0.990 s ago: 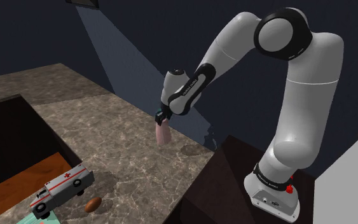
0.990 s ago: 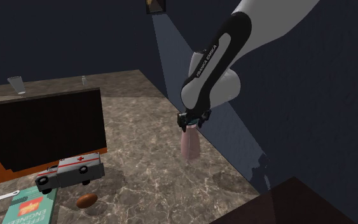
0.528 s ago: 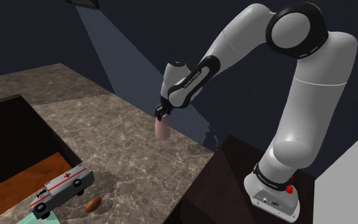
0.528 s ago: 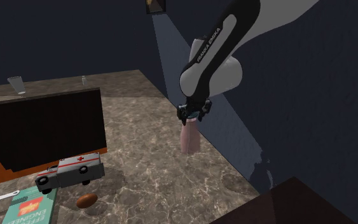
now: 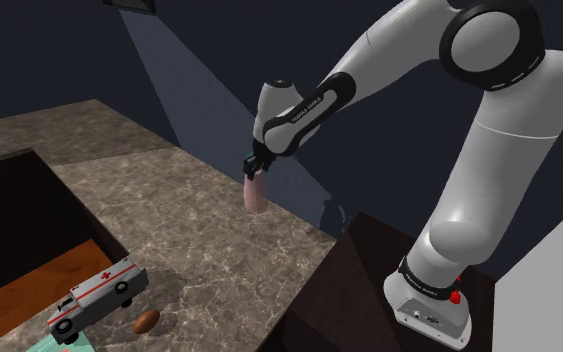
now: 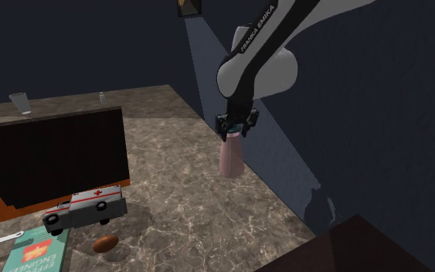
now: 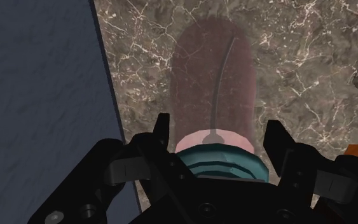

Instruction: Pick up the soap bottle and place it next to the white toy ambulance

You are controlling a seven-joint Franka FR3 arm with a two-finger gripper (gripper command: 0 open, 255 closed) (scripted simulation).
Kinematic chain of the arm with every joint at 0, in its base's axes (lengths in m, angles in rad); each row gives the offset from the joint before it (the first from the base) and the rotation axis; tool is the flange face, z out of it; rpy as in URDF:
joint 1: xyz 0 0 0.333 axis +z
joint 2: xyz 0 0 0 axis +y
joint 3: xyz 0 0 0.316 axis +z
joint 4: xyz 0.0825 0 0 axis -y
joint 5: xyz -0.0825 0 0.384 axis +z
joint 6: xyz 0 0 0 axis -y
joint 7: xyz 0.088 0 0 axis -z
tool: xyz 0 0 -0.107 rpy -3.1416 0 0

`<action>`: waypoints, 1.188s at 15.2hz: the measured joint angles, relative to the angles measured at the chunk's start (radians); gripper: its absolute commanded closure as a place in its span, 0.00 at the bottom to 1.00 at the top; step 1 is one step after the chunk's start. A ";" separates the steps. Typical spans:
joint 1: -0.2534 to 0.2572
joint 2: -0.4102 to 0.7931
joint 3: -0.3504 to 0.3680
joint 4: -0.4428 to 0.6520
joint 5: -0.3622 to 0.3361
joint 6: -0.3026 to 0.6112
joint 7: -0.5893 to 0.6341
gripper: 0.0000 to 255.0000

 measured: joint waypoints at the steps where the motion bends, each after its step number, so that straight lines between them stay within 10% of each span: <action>1: 0.000 -0.008 0.001 0.007 0.003 -0.015 -0.003 1.00; 18: 0.000 -0.154 0.006 0.083 0.046 -0.235 -0.038 1.00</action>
